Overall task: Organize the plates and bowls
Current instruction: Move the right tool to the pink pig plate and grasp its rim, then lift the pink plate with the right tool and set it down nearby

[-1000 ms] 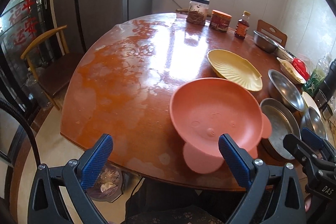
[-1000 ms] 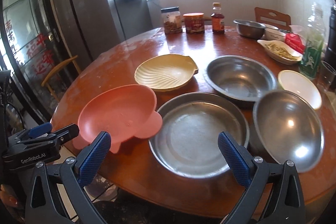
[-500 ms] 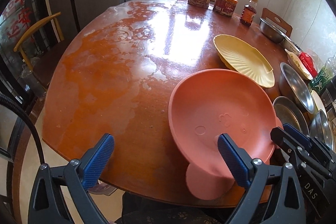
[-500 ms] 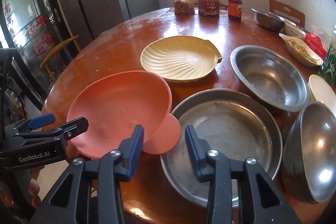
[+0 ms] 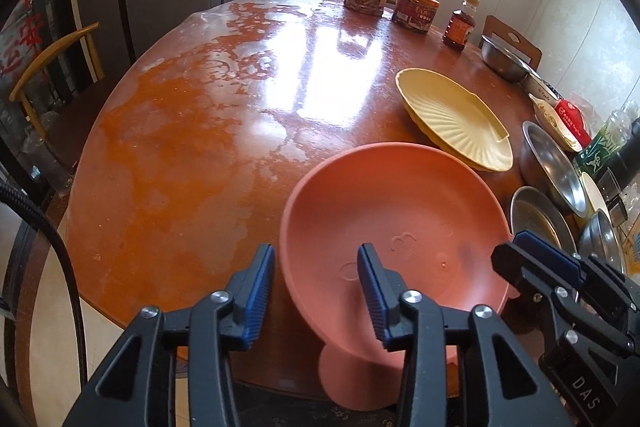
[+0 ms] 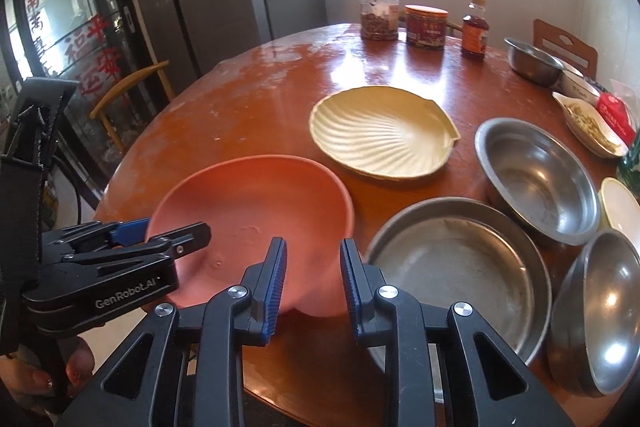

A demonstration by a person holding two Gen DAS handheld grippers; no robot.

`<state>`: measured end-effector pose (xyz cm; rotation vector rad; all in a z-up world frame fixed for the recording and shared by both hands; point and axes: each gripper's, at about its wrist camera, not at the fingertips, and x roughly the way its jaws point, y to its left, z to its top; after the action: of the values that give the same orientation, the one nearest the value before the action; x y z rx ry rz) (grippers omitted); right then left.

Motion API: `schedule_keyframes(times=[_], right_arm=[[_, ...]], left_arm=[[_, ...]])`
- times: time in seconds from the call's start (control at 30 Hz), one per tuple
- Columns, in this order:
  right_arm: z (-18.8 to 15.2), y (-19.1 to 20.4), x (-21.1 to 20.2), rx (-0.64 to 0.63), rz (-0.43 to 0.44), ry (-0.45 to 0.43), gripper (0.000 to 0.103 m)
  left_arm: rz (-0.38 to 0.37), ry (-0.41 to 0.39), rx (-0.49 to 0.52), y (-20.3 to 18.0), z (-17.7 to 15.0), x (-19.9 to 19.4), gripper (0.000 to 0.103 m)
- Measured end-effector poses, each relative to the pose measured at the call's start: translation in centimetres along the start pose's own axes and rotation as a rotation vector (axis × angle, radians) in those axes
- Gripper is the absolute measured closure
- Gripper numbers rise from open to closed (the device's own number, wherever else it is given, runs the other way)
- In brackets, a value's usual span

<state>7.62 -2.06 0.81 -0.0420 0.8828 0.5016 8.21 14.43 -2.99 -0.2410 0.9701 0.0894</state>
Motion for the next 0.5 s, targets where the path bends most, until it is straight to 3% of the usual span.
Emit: schedule_keyframes(times=[0.07,0.13,0.5], right_arm=[[0.2,0.3,0.2,0.008,0.020,0.006,0.075],[0.4,0.1,-0.2,0.003,-0.020,-0.015,0.075],[2.6,-1.2,2.9,-0.040,-0.052,0.045,0.074]], left_arm=[[0.001,-0.006,-0.006,0.6,0.2,0.1,0.067],[0.003,-0.007,-0.009,1.2,0.3,0.1,0.073],[-0.005,0.006,0.026,1.1,0.6,0.4,0.078]])
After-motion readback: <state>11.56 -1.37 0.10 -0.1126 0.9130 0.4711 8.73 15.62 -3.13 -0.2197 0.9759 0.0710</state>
